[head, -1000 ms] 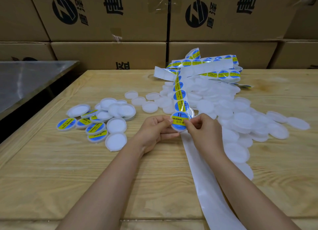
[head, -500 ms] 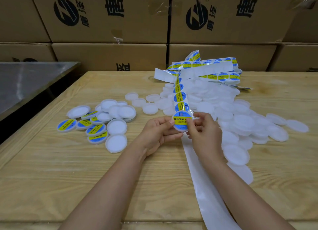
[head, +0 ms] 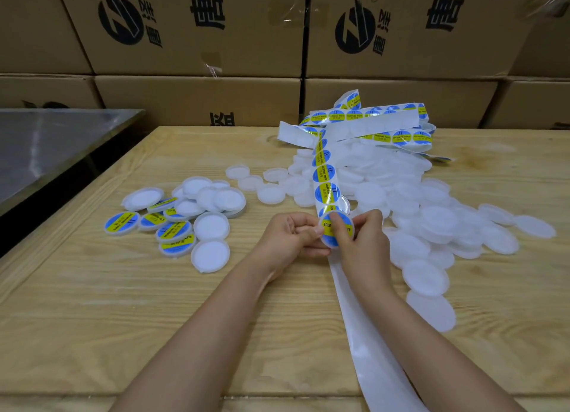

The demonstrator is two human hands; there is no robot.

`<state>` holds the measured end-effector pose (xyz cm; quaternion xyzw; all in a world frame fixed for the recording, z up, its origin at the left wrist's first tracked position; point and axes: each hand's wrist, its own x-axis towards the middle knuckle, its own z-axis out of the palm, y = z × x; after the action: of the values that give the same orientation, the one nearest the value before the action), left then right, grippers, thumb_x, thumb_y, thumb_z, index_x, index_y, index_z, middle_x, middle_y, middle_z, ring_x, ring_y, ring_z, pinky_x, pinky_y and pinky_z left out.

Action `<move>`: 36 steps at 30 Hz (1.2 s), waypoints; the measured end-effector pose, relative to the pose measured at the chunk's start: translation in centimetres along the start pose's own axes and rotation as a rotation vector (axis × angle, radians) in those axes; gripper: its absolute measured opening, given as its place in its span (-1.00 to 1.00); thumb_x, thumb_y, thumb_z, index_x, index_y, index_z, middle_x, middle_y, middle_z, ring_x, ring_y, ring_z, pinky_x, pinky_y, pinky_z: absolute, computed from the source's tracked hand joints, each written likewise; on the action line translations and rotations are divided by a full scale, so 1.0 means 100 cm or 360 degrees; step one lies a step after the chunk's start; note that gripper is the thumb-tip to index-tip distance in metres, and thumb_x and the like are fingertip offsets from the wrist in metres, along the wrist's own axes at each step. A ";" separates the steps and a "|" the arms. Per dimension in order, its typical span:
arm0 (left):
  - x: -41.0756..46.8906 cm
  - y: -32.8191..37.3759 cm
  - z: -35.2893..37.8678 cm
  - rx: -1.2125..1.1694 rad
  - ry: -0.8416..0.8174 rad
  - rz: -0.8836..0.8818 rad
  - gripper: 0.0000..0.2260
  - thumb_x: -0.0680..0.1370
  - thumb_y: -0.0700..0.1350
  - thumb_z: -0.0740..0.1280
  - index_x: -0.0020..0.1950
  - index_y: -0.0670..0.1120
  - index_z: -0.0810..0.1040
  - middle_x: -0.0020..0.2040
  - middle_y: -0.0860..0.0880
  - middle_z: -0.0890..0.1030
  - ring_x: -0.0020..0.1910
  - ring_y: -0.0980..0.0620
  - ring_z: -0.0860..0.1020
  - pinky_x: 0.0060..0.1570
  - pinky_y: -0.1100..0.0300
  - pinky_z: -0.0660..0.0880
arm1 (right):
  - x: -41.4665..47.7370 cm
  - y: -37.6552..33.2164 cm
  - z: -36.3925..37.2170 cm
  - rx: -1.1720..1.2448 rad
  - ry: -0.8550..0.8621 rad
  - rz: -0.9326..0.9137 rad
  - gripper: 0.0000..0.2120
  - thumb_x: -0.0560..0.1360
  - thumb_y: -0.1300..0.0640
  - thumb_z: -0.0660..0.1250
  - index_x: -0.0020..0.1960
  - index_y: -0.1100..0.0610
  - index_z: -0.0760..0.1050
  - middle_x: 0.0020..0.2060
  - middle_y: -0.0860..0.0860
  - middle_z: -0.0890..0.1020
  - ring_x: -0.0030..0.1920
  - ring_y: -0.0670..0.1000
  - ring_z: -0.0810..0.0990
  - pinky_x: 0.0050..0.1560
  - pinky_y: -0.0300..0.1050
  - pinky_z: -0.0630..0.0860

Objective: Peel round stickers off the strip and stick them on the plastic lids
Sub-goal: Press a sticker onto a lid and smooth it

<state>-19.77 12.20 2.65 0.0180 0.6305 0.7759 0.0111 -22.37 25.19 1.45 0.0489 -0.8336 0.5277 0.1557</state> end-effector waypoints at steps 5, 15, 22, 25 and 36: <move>0.001 -0.001 -0.002 -0.0127 0.0060 0.0027 -0.91 0.54 -0.30 0.27 -0.09 -0.23 0.57 -0.28 -0.10 0.67 -0.29 0.03 0.66 -0.26 0.23 0.60 | -0.006 -0.004 0.002 0.0131 -0.0148 -0.0042 -0.69 0.49 -0.02 0.34 -0.02 0.13 0.26 -0.26 -0.17 0.49 -0.28 -0.28 0.47 -0.34 -0.46 0.35; 0.002 0.003 -0.010 -0.0462 0.0056 -0.0052 -0.86 0.54 -0.22 0.24 -0.02 -0.24 0.55 -0.20 -0.10 0.69 -0.23 0.04 0.67 -0.27 0.25 0.59 | -0.008 -0.008 -0.002 0.0271 -0.0182 -0.0323 -0.78 0.48 0.18 0.38 -0.01 0.10 0.34 -0.28 -0.16 0.54 -0.30 -0.30 0.50 -0.32 -0.48 0.35; 0.002 0.003 -0.008 -0.0436 -0.0039 -0.0055 -0.85 0.48 -0.16 0.28 -0.05 -0.21 0.57 -0.18 -0.11 0.69 -0.18 0.01 0.68 -0.27 0.25 0.59 | -0.003 -0.005 -0.006 0.0254 -0.0007 -0.0307 -0.87 0.57 0.16 0.23 -0.15 0.10 0.38 -0.41 -0.17 0.49 -0.39 -0.24 0.47 -0.38 -0.37 0.31; 0.002 0.003 -0.008 -0.0407 -0.0082 -0.0043 -0.83 0.45 -0.15 0.29 -0.06 -0.20 0.57 -0.18 -0.11 0.69 -0.18 0.00 0.68 -0.26 0.24 0.59 | -0.003 -0.005 -0.006 0.0254 0.0076 -0.0295 -0.85 0.56 0.16 0.25 -0.19 0.10 0.39 -0.44 -0.17 0.49 -0.40 -0.22 0.48 -0.39 -0.36 0.31; 0.001 0.000 -0.001 -0.0291 -0.0121 0.0015 -0.85 0.47 -0.21 0.29 -0.04 -0.26 0.55 -0.21 -0.11 0.68 -0.23 0.00 0.67 -0.27 0.22 0.60 | -0.004 -0.006 -0.004 0.0270 0.0195 -0.0108 -0.73 0.49 -0.03 0.34 -0.14 0.15 0.37 -0.38 -0.11 0.51 -0.34 -0.25 0.50 -0.36 -0.39 0.36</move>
<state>-19.83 12.13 2.60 0.0494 0.5560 0.8290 0.0330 -21.76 25.24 2.01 0.0578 -0.7728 0.5928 0.2193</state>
